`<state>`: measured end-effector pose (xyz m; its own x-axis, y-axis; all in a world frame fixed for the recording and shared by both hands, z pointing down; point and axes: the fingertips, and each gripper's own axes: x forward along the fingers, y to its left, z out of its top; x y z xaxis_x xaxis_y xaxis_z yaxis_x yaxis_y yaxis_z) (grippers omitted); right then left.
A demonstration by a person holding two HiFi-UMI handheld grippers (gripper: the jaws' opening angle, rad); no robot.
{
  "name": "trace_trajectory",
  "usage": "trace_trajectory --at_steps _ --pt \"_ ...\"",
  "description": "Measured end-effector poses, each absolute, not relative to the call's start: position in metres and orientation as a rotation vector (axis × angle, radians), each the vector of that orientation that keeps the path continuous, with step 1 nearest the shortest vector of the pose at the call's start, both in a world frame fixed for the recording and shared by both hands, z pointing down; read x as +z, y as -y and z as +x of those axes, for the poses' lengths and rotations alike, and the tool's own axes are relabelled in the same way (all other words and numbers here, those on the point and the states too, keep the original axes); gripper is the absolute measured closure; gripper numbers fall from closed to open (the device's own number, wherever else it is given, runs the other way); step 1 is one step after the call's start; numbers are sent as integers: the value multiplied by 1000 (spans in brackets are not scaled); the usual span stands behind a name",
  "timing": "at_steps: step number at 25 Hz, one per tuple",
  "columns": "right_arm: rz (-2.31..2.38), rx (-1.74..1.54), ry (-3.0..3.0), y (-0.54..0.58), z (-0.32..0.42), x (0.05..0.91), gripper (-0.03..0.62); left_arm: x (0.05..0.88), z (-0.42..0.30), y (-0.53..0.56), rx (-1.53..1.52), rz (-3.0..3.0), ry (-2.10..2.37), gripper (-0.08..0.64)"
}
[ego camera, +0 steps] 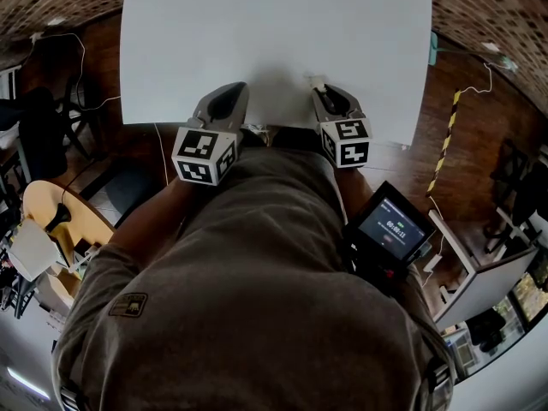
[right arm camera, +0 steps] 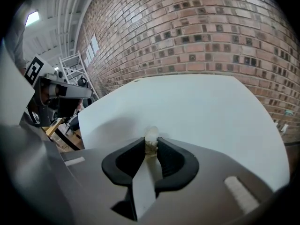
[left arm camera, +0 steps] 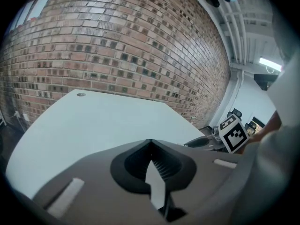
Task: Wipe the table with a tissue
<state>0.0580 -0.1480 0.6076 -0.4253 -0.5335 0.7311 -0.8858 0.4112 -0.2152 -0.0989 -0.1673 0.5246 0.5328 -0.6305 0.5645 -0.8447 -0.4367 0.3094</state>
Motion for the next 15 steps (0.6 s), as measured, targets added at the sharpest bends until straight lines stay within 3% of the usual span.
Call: trace_trajectory --at_steps 15 --pt "1104 811 2157 138 28 608 500 525 -100 163 512 2203 1195 558"
